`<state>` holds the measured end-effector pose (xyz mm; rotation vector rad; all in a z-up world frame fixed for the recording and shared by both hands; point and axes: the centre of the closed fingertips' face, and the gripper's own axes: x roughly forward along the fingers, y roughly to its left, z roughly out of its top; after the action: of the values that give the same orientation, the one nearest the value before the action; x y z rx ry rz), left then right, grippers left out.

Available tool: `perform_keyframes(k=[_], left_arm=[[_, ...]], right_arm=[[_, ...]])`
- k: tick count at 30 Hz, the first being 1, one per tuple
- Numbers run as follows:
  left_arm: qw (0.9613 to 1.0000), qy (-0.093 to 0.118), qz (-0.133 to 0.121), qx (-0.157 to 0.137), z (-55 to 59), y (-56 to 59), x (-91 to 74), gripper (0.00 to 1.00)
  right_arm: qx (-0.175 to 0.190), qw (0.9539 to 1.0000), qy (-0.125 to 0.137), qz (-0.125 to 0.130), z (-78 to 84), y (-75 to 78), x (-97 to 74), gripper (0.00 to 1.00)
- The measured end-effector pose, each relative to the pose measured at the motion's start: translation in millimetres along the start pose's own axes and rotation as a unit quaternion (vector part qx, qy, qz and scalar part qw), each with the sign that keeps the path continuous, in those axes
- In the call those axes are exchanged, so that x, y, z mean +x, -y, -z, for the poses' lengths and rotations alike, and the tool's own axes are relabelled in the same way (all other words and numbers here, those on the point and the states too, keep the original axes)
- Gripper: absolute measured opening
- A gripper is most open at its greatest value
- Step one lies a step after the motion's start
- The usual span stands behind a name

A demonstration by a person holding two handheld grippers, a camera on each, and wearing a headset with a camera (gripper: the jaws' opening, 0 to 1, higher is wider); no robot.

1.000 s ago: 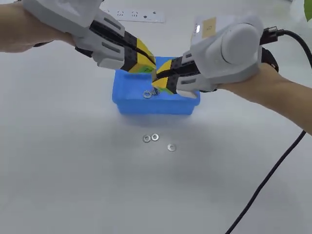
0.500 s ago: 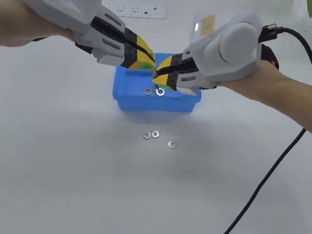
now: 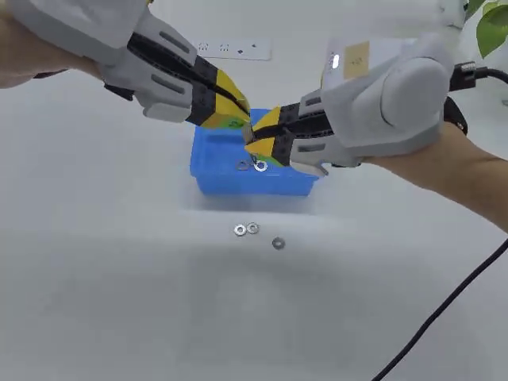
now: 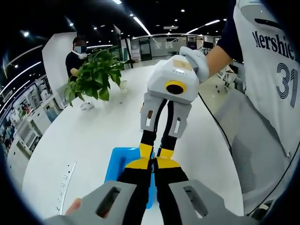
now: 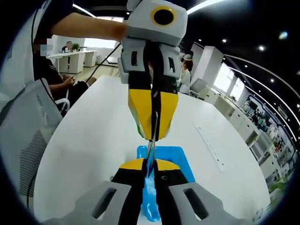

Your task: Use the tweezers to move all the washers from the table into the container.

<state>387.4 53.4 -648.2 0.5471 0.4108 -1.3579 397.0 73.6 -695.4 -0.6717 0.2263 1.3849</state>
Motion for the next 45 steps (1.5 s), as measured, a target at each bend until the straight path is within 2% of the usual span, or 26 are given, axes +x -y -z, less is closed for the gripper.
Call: perform_keyframes(k=[2, 5, 9, 13, 19, 23, 27, 31, 33, 43, 45], left_arm=[[0.9999, 0.013, -0.007, -0.001, -5.7, 6.1, -3.2, 0.06], [0.9997, 0.022, -0.012, -0.003, -8.7, 14.5, -6.1, 0.06], [0.9993, 0.032, -0.016, -0.002, -10.9, 28.1, -7.8, 0.06], [0.9982, 0.054, -0.026, -0.002, -12.9, 40.2, -9.6, 0.06], [0.9949, 0.086, -0.041, -0.034, -11.3, 50.5, -8.9, 0.06], [0.9936, 0.091, -0.041, -0.054, -7.6, 54.4, -6.2, 0.06], [0.9931, 0.095, -0.024, -0.064, -6.5, 60.8, -3.2, 0.06], [0.9936, 0.094, -0.017, -0.06, -3.6, 61.3, -2.8, 0.06], [0.9941, 0.091, -0.013, -0.058, -1.9, 61.2, -1.8, 0.06], [0.9961, 0.071, 0.01, -0.051, 12.3, 62.7, 11.9, 0.05], [0.9966, 0.065, 0.009, -0.049, 12.0, 64.4, 16.9, 0.05]], right_arm=[[0.005, 1.0, 0.007, 0.002, -4.8, -3.3, -3.2, 0.08], [0.012, 0.9998, 0.014, -0.001, -10.2, -12.9, -7.8, 0.08], [0.011, 0.9998, 0.014, -0.006, -13.6, -26.0, -11.7, 0.07], [0.015, 0.9997, 0.02, -0.007, -16.4, -38.4, -13.9, 0.07], [0.037, 0.999, 0.022, 0.01, -16.3, -51.8, -10.8, 0.07], [0.043, 0.9987, 0.016, 0.022, -11.0, -54.1, -8.8, 0.07], [0.037, 0.9992, 0.012, 0.012, -8.4, -58.0, -8.8, 0.07], [0.032, 0.9993, 0.016, -0.009, -6.2, -63.7, -8.6, 0.09], [0.015, 0.9998, 0.014, -0.007, -4.4, -64.1, -7.3, 0.1], [0.017, 0.9994, 0.001, -0.029, 9.6, -68.4, 3.0, 0.11], [0.012, 0.9995, -0.006, -0.028, 14.5, -68.5, 5.5, 0.11]])
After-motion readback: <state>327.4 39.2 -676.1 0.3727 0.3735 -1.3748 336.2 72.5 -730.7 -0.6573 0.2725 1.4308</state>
